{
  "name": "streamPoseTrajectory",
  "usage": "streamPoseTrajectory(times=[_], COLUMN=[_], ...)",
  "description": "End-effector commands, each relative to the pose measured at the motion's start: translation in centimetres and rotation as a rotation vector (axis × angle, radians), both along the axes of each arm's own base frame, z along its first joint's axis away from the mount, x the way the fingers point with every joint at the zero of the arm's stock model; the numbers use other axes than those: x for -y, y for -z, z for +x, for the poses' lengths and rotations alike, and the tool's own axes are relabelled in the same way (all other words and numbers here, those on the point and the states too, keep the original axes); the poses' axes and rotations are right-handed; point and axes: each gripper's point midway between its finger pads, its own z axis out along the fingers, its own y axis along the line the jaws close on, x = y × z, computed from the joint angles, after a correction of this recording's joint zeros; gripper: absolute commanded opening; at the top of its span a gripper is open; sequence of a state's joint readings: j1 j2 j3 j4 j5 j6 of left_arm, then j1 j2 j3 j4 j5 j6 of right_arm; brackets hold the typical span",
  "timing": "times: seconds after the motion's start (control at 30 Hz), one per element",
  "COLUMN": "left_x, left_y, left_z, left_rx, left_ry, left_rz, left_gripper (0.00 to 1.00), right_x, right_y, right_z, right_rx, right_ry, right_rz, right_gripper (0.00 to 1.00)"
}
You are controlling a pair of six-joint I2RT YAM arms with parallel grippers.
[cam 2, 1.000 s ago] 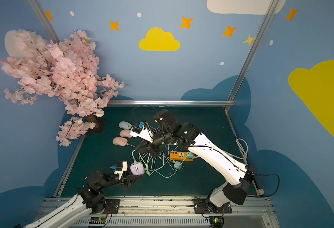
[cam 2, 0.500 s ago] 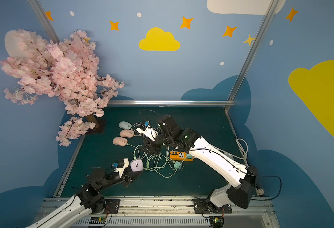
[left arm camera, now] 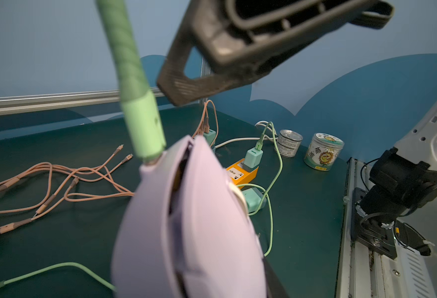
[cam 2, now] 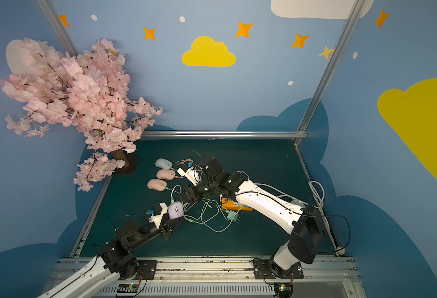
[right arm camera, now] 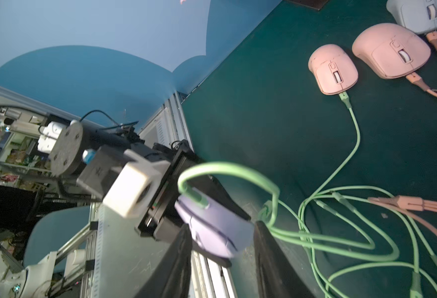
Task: Unplug the wireless mouse
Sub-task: Pick up the mouse from the center of the board, then remove the power cord from the mouse.
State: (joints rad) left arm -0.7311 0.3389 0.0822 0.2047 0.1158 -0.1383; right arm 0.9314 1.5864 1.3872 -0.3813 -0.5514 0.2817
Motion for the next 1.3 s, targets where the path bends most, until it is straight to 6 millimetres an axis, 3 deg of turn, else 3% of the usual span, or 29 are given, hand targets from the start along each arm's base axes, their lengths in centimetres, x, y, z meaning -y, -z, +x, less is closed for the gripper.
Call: streamPoseTrajectory(times=[0.0,0.2,0.33,0.5,0.63,0.73,0.97,1.27], left_x=[0.0,-0.3,-0.9,-1.5,-1.7,-1.5,-1.5,-1.4], left_y=[-1.3,-0.9,-0.6,-0.4,-0.4,-0.5,-0.5,-0.7], left_z=[0.2,0.7,1.3,1.7,1.9,1.8,1.7,1.6], left_rx=[0.027,0.008,-0.005,-0.007,-0.005,-0.002,-0.006,-0.003], left_ry=[-0.008,-0.041,-0.087,-0.128,-0.147,-0.132,-0.128,-0.119], left_rz=[-0.021,-0.002,0.012,0.022,0.026,0.024,0.023,0.017], left_gripper=[0.37,0.36,0.35,0.32,0.26,0.24,0.24,0.25], right_x=[-1.2,-2.6,-2.0,0.0,-1.2,-2.0,-2.8,-3.8], right_y=[-0.7,-0.6,0.4,0.7,-0.2,-0.4,-1.2,-0.2], right_z=[0.6,0.6,1.4,2.1,-0.2,-0.8,-0.9,0.0], right_rx=[0.023,0.048,0.068,0.143,0.117,0.096,0.090,0.069], right_ry=[0.046,0.072,0.135,0.225,0.117,0.088,0.075,0.099], right_rz=[-0.017,-0.053,-0.127,-0.210,-0.136,-0.123,-0.089,-0.124], right_gripper=[0.40,0.33,0.28,0.33,0.37,0.38,0.40,0.36])
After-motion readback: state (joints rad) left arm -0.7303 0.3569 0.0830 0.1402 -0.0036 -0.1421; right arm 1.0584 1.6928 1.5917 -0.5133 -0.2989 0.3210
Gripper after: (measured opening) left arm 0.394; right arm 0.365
